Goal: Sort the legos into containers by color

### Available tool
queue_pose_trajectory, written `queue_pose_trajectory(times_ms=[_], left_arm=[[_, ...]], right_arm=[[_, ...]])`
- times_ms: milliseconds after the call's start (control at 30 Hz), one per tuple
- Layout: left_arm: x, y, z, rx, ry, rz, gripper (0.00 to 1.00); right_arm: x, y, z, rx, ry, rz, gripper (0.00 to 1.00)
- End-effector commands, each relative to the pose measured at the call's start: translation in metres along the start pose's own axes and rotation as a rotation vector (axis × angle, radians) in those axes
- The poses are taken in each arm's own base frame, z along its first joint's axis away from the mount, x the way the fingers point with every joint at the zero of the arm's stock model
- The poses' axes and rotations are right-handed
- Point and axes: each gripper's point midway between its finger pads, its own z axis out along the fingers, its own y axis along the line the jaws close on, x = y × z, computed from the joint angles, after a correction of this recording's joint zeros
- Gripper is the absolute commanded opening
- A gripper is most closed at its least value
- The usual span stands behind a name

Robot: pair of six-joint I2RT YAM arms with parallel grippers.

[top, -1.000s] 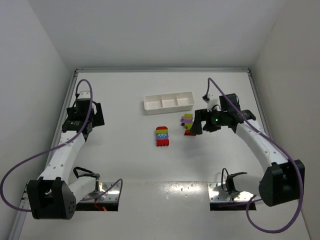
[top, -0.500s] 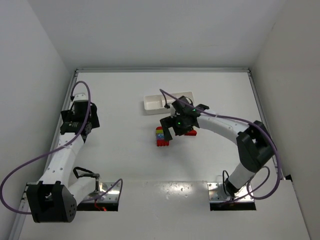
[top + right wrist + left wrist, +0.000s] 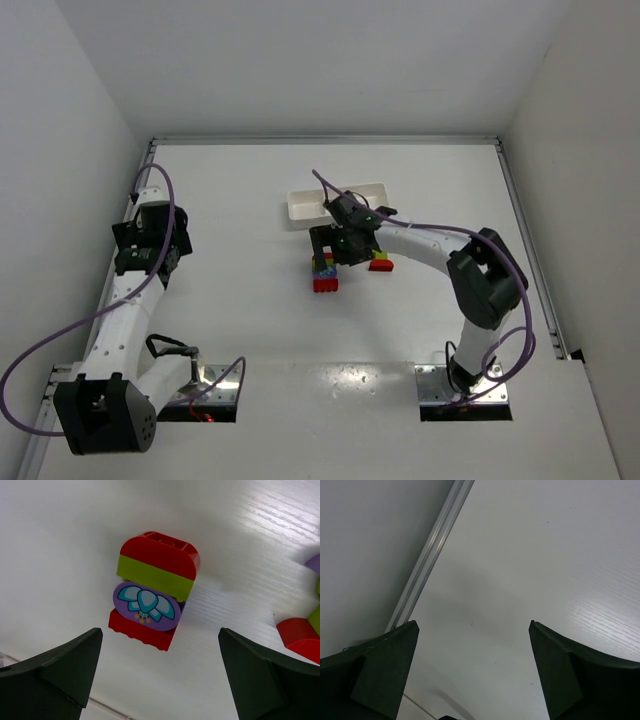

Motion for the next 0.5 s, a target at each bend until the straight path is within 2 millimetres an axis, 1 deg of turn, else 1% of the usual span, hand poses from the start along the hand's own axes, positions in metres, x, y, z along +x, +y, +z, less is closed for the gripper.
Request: queue_pose_trajectory(times_ms=[0, 67, 100, 133, 200, 267, 300, 367, 400, 467], left_arm=[[-0.013, 0.005, -0.004, -0.011, -0.03, -0.029, 0.99], [-0.011, 0.004, -0.002, -0.012, -0.022, -0.024, 0.99], [-0.011, 0.004, -0.002, -0.012, -0.022, -0.024, 0.99], [-0.011, 0.004, -0.002, -0.012, -0.022, -0.024, 0.99], [-0.01, 0.003, 0.0, -0.013, -0.013, -0.019, 0.99], [-0.01, 0.003, 0.0, -0.013, -0.013, -0.019, 0.99], [-0.01, 0.002, 0.002, -0.013, -0.013, -0.019, 0.99], [-0.01, 0.002, 0.002, -0.013, -0.013, -0.019, 0.99], [-0.01, 0.0, 0.002, -0.004, -0.011, -0.019, 0.99], [-0.008, 0.0, 0.004, -0.004, -0.004, -0.014, 0.99]], right_arm=[[-0.015, 0.01, 0.007, 0.003, -0.071, 0.047, 1.0], [-0.012, 0.018, 0.01, -0.007, -0.068, 0.051, 1.0], [-0.014, 0.016, 0.013, 0.009, -0.073, 0.052, 1.0], [-0.01, 0.015, 0.016, 0.027, -0.062, 0.054, 1.0], [-0.012, 0.013, 0.019, 0.045, -0.071, 0.064, 1.0], [-0.005, 0.009, 0.026, 0.06, -0.042, 0.065, 1.0], [-0.006, 0.008, 0.026, 0.068, -0.047, 0.074, 1.0], [-0.005, 0.005, 0.032, 0.085, -0.039, 0.085, 1.0], [-0.009, 0.005, 0.031, 0.088, -0.052, 0.085, 1.0], [-0.006, 0.004, 0.035, 0.094, -0.042, 0.097, 1.0]])
